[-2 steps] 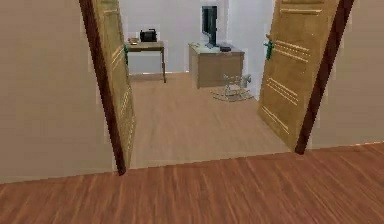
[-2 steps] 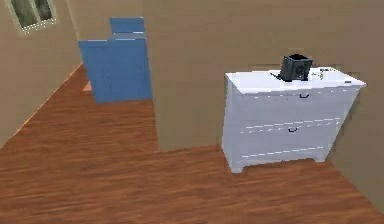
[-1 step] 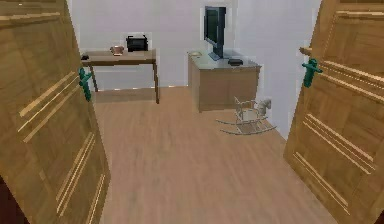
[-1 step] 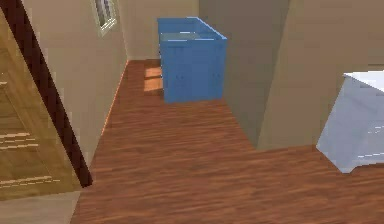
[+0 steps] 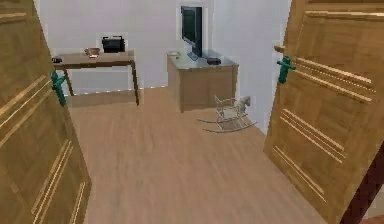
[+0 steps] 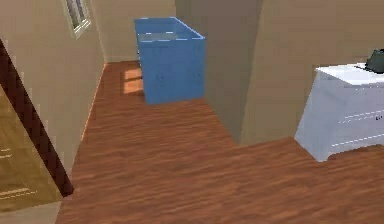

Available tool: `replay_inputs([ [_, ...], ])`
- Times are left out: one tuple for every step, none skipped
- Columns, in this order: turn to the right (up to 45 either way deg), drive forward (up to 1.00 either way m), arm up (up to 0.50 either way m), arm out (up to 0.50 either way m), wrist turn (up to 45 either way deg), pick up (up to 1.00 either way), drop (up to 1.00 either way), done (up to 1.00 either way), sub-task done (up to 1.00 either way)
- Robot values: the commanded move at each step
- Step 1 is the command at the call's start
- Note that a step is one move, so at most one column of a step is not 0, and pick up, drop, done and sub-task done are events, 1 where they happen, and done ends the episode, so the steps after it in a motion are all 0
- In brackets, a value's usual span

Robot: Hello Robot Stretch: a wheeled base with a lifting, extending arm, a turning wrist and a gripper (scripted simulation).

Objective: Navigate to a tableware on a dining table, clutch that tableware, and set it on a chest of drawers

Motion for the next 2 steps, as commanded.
replay_inputs([
  [0.0, 0.55, 0.0, 0.0, 0.0, 0.0, 0.0, 0.0, 0.0],
  [-12.0, 0.0, 0.0, 0.0, 0.0, 0.0, 0.0, 0.0, 0.0],
])
